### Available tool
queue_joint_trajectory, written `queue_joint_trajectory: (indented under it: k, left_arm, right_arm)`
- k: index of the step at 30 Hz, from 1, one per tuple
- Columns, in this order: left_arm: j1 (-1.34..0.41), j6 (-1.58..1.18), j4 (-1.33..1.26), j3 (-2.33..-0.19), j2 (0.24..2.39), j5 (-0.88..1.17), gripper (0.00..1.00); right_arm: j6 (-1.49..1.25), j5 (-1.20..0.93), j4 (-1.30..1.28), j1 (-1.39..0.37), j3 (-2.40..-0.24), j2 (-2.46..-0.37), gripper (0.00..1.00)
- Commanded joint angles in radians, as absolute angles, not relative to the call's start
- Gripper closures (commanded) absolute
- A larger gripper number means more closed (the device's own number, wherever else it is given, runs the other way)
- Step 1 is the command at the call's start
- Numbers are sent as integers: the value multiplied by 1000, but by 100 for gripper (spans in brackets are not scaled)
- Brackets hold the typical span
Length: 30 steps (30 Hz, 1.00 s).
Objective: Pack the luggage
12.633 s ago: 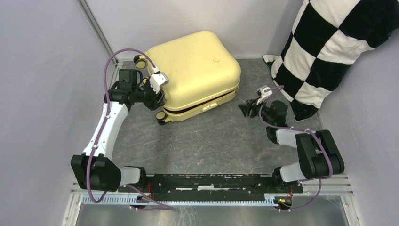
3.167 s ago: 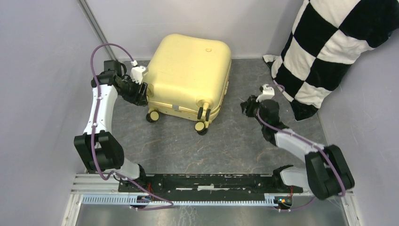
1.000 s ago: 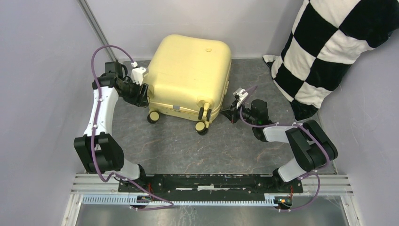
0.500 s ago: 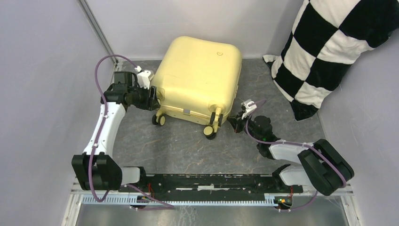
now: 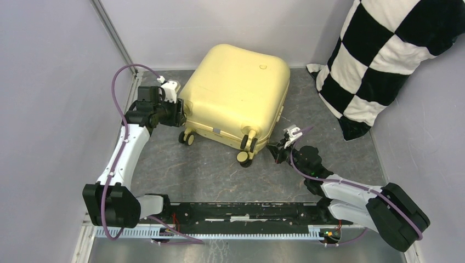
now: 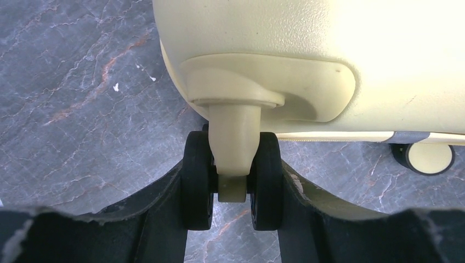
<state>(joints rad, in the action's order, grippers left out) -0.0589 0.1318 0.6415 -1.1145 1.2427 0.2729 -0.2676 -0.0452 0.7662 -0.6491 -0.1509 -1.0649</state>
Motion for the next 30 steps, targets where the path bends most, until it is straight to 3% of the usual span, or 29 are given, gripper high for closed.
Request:
queue_joint_trajectory:
  k: [1, 12, 22, 27, 30]
  left_arm:
    - [-74, 115, 402, -1134, 1180, 271, 98]
    - [-74, 89, 410, -1121, 1175, 328, 98]
    - [-74, 87, 442, -1114, 1157, 355, 98]
    - [-50, 152, 480, -1113, 1132, 314, 98]
    - [26, 175, 479, -1095, 1122, 325, 98]
  right_arm:
    - [-259, -177, 727, -681, -144, -1036, 100]
    - [-238, -269, 741, -858, -246, -1139, 100]
    - [-420, -130, 891, -877, -364, -1318, 99]
    - [-495, -96, 775, -793, -308, -1218, 56]
    - [-497, -63, 580, -710, -230, -1054, 43]
